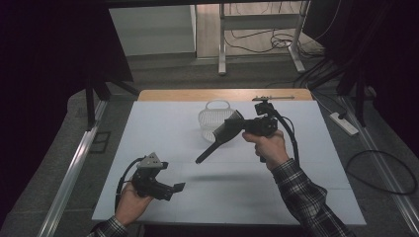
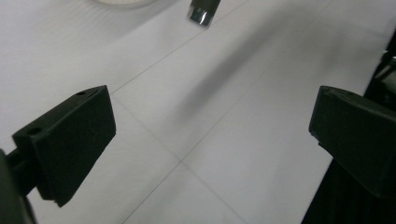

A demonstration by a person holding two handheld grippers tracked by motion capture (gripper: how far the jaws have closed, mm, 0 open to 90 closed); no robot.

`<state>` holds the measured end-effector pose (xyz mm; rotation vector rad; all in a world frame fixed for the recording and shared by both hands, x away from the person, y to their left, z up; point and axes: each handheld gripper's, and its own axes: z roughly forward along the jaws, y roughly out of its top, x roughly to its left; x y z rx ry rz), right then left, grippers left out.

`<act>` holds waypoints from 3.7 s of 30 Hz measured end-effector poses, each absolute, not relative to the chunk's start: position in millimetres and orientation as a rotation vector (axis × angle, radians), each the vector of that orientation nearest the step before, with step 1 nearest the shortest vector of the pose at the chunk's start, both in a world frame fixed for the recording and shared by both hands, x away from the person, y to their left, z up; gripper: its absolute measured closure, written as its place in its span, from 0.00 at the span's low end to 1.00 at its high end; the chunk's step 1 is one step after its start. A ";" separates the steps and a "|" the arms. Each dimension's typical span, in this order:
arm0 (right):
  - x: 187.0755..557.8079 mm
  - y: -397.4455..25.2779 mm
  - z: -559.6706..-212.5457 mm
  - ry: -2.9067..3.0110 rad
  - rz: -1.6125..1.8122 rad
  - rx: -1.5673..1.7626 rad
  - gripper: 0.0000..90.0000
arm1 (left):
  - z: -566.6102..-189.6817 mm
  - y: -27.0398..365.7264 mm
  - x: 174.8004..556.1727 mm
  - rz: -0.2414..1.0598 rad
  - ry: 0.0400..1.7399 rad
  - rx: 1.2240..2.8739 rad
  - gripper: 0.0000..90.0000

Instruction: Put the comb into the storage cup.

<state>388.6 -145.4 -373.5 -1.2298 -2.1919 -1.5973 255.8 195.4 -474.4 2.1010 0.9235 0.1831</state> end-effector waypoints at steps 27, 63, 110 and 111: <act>413.2 -154.2 -350.0 -2.193 -1.659 -1.295 0.96 | -478.5 228.1 228.5 0.258 0.968 2.057 0.01; 460.8 -156.4 -325.9 -2.242 -1.714 -1.497 0.96 | -478.4 245.7 203.6 0.307 0.996 2.055 0.00; 479.6 -133.5 -368.8 -2.397 -1.625 -1.525 0.96 | -478.9 250.1 204.1 0.280 1.014 2.028 0.00; 479.7 -133.0 -369.6 -2.400 -1.622 -1.526 0.96 | -478.9 250.1 204.1 0.279 1.014 2.029 0.00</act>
